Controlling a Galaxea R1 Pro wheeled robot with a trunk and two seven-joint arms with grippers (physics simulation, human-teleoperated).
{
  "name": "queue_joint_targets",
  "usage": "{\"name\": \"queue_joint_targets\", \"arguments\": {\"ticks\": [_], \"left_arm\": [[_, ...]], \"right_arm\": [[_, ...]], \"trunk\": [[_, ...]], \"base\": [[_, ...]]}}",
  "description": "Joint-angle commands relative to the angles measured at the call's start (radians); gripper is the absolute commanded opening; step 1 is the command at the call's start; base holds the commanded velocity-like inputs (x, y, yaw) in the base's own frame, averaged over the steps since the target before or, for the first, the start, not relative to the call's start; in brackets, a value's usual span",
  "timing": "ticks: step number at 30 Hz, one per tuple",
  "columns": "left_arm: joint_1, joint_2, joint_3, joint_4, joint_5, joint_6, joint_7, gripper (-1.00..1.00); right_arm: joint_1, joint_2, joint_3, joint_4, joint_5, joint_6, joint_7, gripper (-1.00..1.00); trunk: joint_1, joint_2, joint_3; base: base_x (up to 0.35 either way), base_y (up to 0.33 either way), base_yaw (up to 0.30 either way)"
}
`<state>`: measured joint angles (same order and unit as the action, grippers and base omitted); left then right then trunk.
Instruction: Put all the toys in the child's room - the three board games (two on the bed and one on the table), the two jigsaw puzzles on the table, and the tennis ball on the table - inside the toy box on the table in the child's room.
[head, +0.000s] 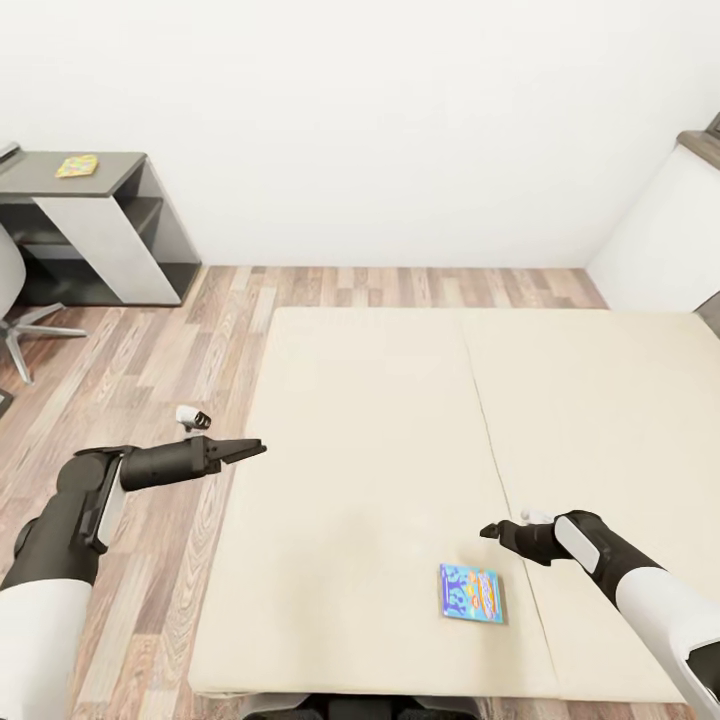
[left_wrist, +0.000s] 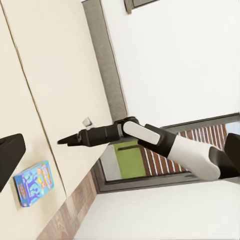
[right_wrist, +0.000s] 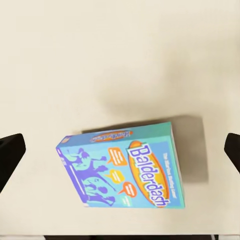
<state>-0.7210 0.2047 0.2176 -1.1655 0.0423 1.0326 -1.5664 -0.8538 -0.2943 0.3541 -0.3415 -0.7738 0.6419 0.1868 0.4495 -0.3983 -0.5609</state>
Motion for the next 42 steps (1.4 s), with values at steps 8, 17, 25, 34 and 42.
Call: {"name": "queue_joint_targets", "arguments": {"ticks": [8, 17, 25, 34, 42], "left_arm": [[-0.004, -0.005, -0.012, -0.002, -0.002, 0.01, -0.004, 1.0], [-0.004, -0.002, -0.013, -0.002, -0.002, 0.009, -0.004, 1.0], [-0.003, -0.001, -0.013, -0.003, -0.002, 0.009, -0.004, 1.0], [-0.002, -0.001, -0.012, -0.003, -0.002, 0.009, -0.004, 1.0], [0.0, -0.001, -0.012, -0.003, -0.002, 0.009, -0.004, 1.0]], "right_arm": [[-0.001, 0.003, 0.003, -0.001, 0.004, 0.002, 0.005, 1.0], [0.002, 0.003, 0.003, -0.001, 0.004, 0.001, 0.005, 1.0], [0.004, 0.004, 0.003, -0.001, 0.005, 0.001, 0.004, 1.0], [0.004, 0.008, 0.003, -0.001, 0.021, 0.001, 0.004, 1.0], [0.004, 0.009, 0.002, -0.001, 0.038, 0.001, 0.005, 1.0]], "trunk": [[0.0, -0.002, -0.014], [0.0, -0.002, -0.029], [0.0, -0.002, -0.042], [0.0, -0.002, -0.057], [0.0, -0.002, -0.07]], "base": [[0.0, 0.0, 0.0], [0.0, 0.0, 0.0], [0.0, 0.0, 0.0], [0.0, 0.0, 0.0], [0.0, 0.0, 0.0]]}}
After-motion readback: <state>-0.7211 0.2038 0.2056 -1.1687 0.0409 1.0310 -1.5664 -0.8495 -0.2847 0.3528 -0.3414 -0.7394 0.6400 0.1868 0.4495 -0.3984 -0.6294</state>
